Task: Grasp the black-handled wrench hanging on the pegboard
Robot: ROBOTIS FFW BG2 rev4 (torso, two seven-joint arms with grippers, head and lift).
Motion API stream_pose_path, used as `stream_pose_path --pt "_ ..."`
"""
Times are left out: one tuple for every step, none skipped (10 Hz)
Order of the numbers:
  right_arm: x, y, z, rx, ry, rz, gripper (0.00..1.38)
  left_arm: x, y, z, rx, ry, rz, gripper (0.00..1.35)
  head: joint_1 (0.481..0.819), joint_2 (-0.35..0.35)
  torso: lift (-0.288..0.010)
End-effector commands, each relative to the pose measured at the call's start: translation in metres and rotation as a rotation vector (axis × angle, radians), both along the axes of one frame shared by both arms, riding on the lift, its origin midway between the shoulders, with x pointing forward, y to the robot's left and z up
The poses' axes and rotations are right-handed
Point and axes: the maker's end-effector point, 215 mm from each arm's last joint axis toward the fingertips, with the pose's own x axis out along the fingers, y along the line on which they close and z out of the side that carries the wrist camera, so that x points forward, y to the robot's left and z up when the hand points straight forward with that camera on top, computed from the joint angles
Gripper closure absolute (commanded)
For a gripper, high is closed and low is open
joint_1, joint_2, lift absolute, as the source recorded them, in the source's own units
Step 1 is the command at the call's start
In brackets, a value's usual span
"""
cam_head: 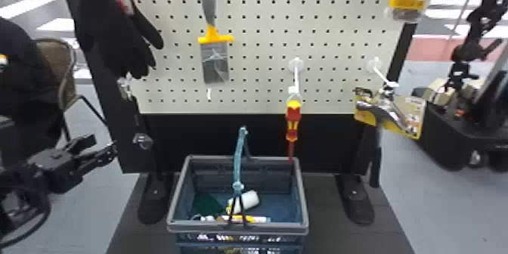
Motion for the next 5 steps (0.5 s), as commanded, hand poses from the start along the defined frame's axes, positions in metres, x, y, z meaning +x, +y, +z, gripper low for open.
stream_pose_path --pt "0.001 0.001 0.0 0.0 0.0 0.003 0.1 0.017 -0.005 0.008 -0.024 -0.001 -0.053 0.51 0.549 0.0 -0.1" --pt "0.001 0.003 -0.002 0.0 0.005 0.006 0.1 0.021 -0.02 0.008 -0.086 0.008 -0.117 0.5 0.549 0.0 -0.1" --pt "0.001 0.004 -0.004 0.003 0.007 0.008 0.1 0.029 -0.033 0.021 -0.051 0.003 -0.171 0.51 0.549 0.0 -0.1" --pt "0.001 0.005 -0.004 0.001 0.008 0.014 0.1 0.035 -0.051 0.029 -0.028 0.022 -0.239 0.51 0.549 0.0 -0.1" --pt "0.001 0.006 -0.004 0.001 0.01 0.016 0.1 0.039 -0.073 0.037 -0.033 0.022 -0.304 0.51 0.549 0.0 -0.1"
